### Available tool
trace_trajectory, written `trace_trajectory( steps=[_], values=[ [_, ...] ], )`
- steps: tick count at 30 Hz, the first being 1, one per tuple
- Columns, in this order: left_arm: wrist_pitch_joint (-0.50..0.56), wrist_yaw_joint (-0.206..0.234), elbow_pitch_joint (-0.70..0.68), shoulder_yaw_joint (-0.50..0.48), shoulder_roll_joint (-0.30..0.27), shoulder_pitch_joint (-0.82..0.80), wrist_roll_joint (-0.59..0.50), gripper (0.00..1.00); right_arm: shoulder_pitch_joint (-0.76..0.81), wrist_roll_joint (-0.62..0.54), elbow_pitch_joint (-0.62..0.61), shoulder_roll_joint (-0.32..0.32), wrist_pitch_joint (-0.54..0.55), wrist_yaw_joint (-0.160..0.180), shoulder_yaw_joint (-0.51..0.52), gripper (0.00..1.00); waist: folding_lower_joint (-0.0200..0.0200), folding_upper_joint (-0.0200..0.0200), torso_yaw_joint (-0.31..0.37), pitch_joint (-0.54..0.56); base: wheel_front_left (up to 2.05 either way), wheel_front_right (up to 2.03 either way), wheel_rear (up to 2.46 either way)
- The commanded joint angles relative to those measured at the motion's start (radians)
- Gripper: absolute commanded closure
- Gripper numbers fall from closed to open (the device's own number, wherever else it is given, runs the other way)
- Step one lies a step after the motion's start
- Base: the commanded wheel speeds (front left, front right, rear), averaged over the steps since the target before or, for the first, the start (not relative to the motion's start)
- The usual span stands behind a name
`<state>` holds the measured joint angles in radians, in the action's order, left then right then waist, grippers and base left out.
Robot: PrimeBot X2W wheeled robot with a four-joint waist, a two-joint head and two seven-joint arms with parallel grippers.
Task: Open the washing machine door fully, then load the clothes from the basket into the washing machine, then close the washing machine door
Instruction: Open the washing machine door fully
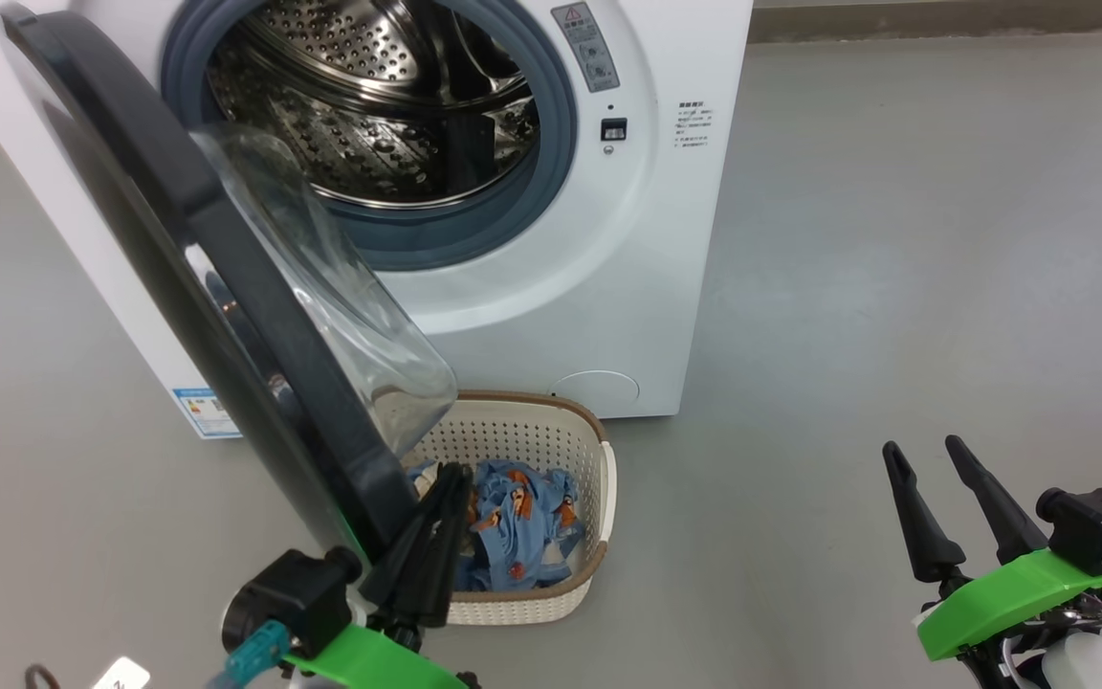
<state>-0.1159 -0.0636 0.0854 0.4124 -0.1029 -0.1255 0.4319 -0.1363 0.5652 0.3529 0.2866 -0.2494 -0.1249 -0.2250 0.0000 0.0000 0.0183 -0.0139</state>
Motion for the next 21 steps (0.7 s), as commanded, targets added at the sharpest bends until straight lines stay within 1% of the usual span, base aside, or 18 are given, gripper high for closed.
trace_trajectory(
  steps=[1, 9, 16, 21],
  values=[
    [-0.01, 0.0, -0.013, -0.038, -0.006, -0.046, 0.007, 1.0, -0.04, 0.009, -0.018, 0.018, -0.012, -0.006, -0.021, 0.0, 0.0, 0.0, -0.003, -0.001, 0.0, 0.0, 0.0],
    [-0.006, -0.005, 0.011, -0.032, -0.008, -0.068, 0.016, 1.0, -0.048, 0.012, -0.01, 0.015, -0.012, -0.006, -0.032, 0.0, 0.0, 0.0, -0.009, -0.003, 0.0, 0.0, 0.0],
    [-0.005, 0.014, 0.03, -0.056, -0.012, -0.066, 0.036, 1.0, -0.048, 0.014, -0.005, 0.01, -0.012, -0.006, -0.033, 0.0, 0.0, 0.0, -0.011, -0.002, 0.0, 0.0, 0.0],
    [-0.009, 0.033, 0.026, -0.088, -0.028, -0.046, 0.054, 1.0, -0.043, 0.015, -0.003, 0.006, -0.012, -0.006, -0.026, 0.0, 0.0, 0.0, -0.02, 0.0, 0.0, 0.0, 0.0]
  ],
)
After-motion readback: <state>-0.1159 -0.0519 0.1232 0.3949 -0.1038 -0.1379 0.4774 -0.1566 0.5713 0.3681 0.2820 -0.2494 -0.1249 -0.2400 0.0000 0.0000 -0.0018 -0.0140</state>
